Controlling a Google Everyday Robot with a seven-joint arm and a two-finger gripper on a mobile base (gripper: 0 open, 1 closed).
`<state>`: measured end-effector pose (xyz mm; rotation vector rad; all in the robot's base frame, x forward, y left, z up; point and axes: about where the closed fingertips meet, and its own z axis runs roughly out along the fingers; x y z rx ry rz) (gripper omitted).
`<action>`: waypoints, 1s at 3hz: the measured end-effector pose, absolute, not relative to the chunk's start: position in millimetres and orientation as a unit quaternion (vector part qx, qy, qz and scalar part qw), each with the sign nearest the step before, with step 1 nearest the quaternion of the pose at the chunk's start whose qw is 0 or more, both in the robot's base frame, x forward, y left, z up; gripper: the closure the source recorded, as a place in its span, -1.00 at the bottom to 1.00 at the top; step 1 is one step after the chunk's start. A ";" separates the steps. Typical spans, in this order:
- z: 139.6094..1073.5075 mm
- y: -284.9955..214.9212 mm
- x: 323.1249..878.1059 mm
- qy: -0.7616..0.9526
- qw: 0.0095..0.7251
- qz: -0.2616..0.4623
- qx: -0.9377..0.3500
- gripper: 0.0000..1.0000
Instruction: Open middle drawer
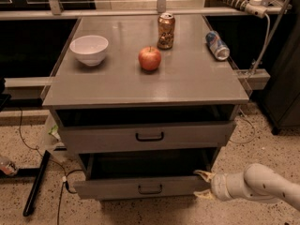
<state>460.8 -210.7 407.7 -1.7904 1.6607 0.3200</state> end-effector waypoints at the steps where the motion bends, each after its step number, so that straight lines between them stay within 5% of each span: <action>1: 415.8 -210.8 461.1 0.636 0.333 0.123 -0.686 0.71; 2: 424.4 -210.8 461.1 0.636 0.333 0.123 -0.686 1.00; 3: 426.8 -210.8 461.1 0.636 0.333 0.123 -0.686 1.00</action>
Offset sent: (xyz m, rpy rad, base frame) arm -0.1710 -0.0446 -0.0103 -0.0092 0.0584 0.0479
